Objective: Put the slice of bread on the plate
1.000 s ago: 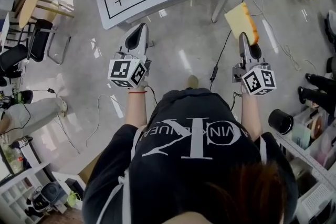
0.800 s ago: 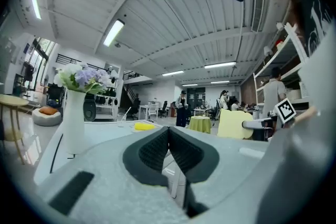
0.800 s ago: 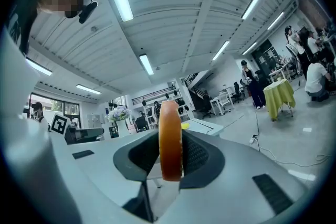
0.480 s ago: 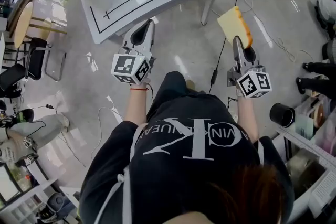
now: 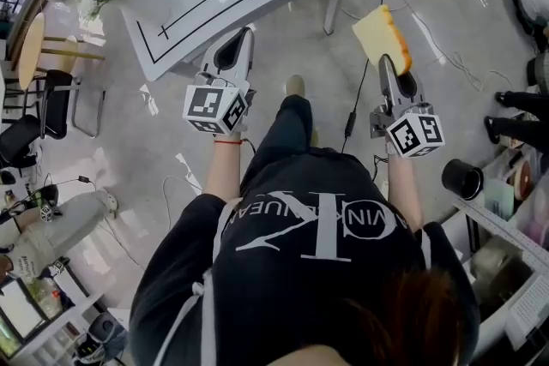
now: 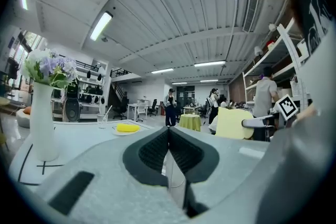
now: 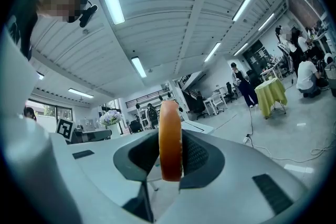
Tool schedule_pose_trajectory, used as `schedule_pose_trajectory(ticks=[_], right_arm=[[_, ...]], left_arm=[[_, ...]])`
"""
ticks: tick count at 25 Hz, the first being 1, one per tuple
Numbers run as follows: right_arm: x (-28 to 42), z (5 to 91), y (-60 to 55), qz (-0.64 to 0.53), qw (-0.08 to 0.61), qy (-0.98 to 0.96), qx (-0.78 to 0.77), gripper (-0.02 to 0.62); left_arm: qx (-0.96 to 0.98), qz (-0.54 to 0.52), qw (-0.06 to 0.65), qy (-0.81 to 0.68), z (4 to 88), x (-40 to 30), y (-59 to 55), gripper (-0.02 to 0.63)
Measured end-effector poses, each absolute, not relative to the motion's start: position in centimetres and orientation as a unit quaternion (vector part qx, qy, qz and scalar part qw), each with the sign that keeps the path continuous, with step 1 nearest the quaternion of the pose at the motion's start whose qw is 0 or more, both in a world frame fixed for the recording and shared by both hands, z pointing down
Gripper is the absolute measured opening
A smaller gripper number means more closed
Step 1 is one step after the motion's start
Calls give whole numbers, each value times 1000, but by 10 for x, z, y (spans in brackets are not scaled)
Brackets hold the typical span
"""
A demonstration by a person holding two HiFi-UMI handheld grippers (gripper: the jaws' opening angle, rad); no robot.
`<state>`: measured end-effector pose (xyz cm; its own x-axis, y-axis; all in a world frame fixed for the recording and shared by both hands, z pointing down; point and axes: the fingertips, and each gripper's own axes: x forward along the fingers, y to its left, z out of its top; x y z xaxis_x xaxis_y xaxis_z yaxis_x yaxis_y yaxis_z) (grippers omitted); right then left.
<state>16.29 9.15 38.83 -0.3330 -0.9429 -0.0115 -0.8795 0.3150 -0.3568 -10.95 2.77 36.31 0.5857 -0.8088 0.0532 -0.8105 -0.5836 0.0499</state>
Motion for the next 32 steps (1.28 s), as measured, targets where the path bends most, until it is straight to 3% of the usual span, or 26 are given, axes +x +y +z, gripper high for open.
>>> schedule_pose_trajectory(ticks=[32], right_arm=[[110,420,-138,-234,71,812,-531,100]], left_arm=[[912,52,60,-404,402,-81,-211,11]])
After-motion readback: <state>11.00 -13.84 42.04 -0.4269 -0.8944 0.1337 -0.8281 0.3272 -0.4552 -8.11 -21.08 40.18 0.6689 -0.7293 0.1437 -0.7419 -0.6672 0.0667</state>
